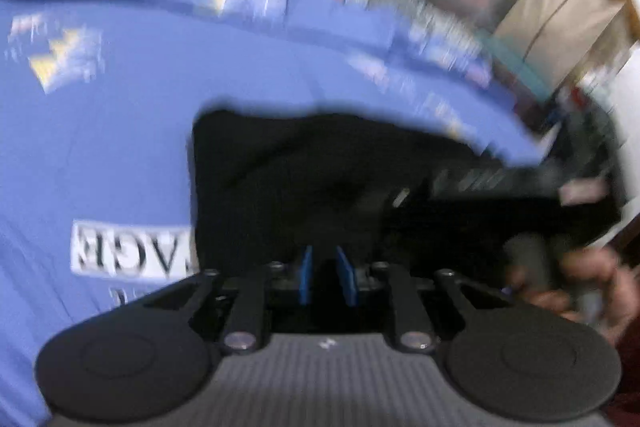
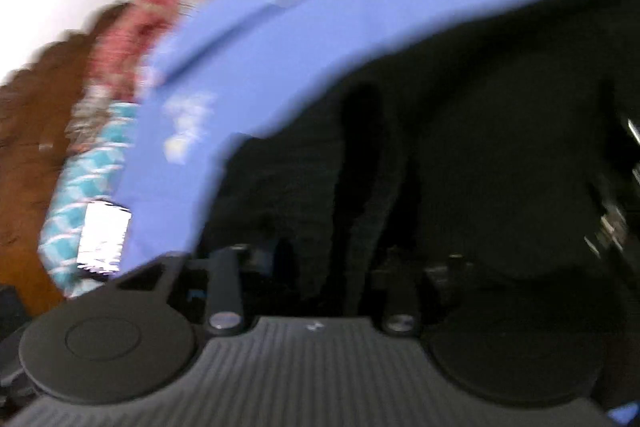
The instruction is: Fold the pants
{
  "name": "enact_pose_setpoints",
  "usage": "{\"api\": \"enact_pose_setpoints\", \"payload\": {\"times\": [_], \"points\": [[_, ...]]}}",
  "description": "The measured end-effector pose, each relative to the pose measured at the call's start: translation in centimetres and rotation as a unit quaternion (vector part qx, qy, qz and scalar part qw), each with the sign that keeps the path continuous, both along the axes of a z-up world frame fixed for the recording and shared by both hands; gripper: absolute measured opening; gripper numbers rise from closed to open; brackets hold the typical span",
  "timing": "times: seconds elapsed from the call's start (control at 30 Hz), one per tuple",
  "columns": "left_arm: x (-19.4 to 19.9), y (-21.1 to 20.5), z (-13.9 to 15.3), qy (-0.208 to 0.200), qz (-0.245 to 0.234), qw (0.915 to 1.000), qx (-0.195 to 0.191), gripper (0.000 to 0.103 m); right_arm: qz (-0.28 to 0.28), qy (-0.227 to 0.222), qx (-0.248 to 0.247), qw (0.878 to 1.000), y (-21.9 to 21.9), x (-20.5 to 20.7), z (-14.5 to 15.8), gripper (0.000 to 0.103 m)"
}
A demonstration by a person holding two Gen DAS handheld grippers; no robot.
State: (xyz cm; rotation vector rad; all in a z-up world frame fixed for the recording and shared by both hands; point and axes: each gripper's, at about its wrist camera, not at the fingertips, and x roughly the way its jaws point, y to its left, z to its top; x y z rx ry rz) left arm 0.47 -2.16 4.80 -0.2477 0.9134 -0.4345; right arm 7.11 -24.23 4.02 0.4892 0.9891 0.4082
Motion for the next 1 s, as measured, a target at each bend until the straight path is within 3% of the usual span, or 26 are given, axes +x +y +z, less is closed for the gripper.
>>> {"api": "enact_pose_setpoints", "payload": {"times": [0.1, 0.23, 0.4, 0.5, 0.67, 0.83, 1.0], "points": [[-0.4, -0.1, 0.2, -0.011, -0.002, 0.9999, 0.008, 0.013, -0.019, 0.0, 0.034, 0.999, -1.5, 0.2, 0.6, 0.053], [-0.7, 1.1, 2.2, -0.03, 0.006, 0.9994, -0.012, 0.013, -0.075, -0.099, 0.022, 0.992, -2.8, -0.6, 4.4, 0.056], [0.4, 2.0, 4.0, -0.047, 0.025, 0.9974, -0.048, 0.016, -0.061, -0.155, 0.018, 0.986, -1.6, -0.5, 6.1, 0.052], [1.2, 1.5, 3.7, -0.04, 0.024, 0.9981, -0.041, 0.016, -0.027, -0.146, 0.018, 0.989, -0.9, -0.2, 5.0, 0.041], [1.8, 0.1, 2.1, -0.016, 0.012, 0.9997, -0.015, 0.016, 0.016, -0.125, 0.0, 0.992, -0.7, -0.3, 3.5, 0.04], [2.4, 0.2, -0.5, 0.026, 0.018, 0.9995, -0.003, 0.013, 0.027, -0.066, -0.034, 0.997, -0.9, 0.1, 0.8, 0.038], [2.6, 0.2, -0.2, 0.028, 0.019, 0.9994, -0.002, 0.013, 0.038, -0.085, -0.053, 0.994, -0.6, -0.3, 0.7, 0.038]]}}
